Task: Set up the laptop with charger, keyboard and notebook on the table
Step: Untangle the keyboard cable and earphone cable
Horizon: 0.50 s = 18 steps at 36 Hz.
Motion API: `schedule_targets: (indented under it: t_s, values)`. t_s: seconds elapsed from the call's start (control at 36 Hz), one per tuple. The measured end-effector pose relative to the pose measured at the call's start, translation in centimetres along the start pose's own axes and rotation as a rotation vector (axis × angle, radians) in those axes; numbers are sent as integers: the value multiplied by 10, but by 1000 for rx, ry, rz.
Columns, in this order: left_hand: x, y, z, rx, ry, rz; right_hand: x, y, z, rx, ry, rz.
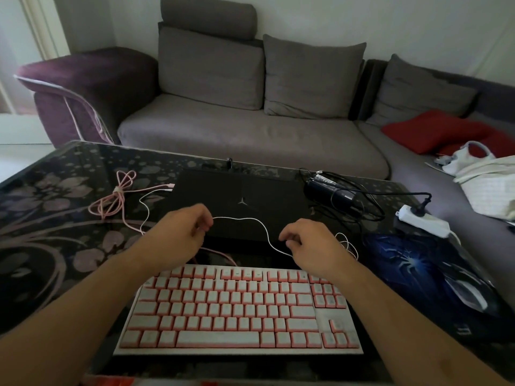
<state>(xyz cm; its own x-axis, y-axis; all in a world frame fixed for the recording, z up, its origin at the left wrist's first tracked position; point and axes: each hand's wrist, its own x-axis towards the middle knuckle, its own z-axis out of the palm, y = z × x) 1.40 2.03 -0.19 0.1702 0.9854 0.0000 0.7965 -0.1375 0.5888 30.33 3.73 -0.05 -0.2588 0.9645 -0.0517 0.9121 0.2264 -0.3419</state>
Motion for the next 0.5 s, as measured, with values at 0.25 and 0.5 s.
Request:
schedule_targets:
  t_s: [0.25,0.5]
  values:
    - [-19,36,-11,181,-716,-38,-15,-9,-10,122,-256,-19]
    - [-46,60,36,520,-675,197,-9,-13,11,37,-206,43]
